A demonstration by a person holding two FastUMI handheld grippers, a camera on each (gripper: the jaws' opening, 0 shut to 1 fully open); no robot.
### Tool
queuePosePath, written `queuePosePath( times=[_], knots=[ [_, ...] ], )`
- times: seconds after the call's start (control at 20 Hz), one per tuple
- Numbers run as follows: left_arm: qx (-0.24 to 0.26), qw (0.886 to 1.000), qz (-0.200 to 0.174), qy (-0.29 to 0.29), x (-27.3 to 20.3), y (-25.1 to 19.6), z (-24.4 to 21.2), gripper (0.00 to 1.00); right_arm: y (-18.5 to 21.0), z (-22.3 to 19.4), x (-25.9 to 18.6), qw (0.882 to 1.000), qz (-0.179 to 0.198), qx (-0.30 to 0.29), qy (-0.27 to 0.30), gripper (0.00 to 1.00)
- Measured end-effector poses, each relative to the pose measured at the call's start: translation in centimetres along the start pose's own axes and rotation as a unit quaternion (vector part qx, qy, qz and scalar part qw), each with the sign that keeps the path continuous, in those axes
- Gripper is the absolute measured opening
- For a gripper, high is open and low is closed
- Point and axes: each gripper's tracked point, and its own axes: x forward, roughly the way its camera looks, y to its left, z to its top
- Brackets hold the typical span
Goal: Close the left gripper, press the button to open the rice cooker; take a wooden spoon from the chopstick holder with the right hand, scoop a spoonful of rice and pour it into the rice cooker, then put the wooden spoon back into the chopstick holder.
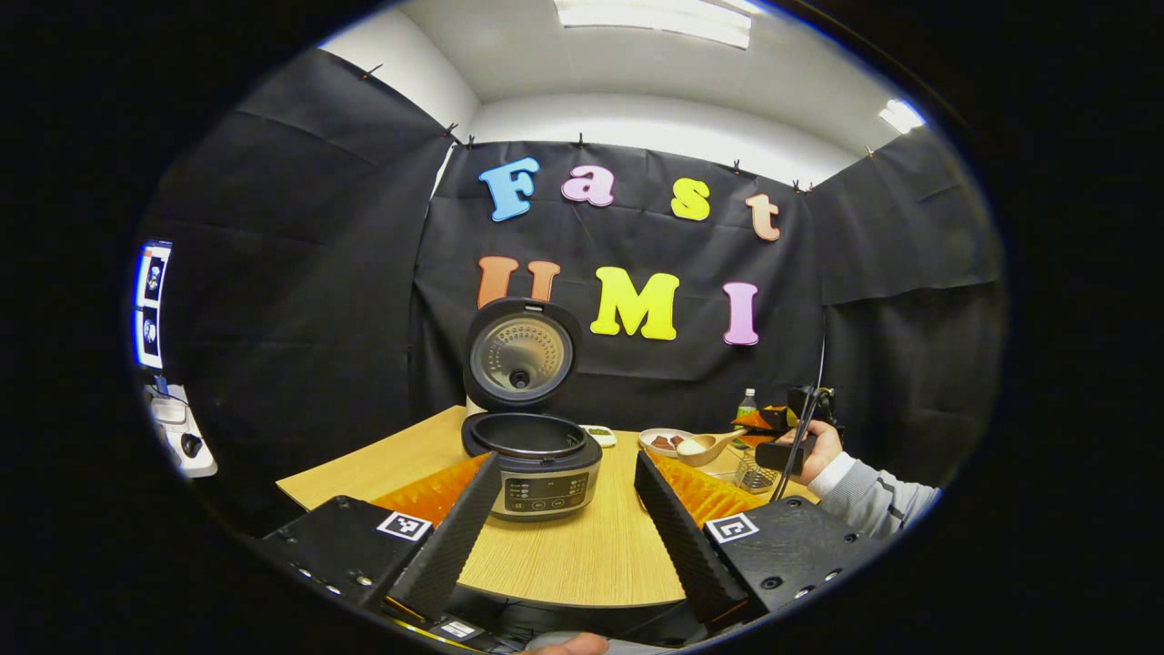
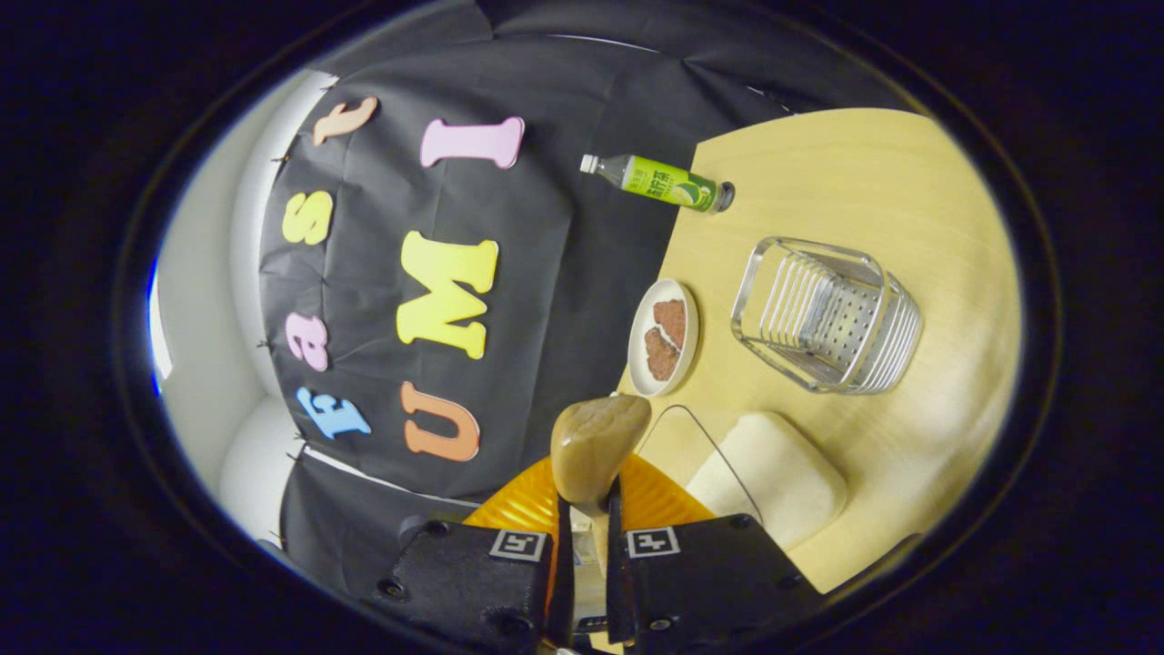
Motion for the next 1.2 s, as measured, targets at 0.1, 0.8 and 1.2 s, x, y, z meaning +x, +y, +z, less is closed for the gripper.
queuePosePath(
  times=[0.1, 0.8, 1.2],
  knots=[
    [0.0, 1.0, -0.006, 0.003, 0.0, -0.3, -0.2, 0.94, 1.0, -0.6, 0.1, 1.0, 0.013, 0.018, 0.005, 0.19],
    [0.011, 0.999, 0.026, -0.024, -1.6, 1.8, 1.5, 0.94, 11.8, -13.6, 4.4, 0.996, 0.053, -0.031, 0.069, 0.19],
    [0.014, 0.999, 0.042, -0.03, -2.3, 3.6, 1.9, 0.94, 15.7, -22.8, 9.6, 0.977, 0.015, -0.196, 0.08, 0.19]
  ],
)
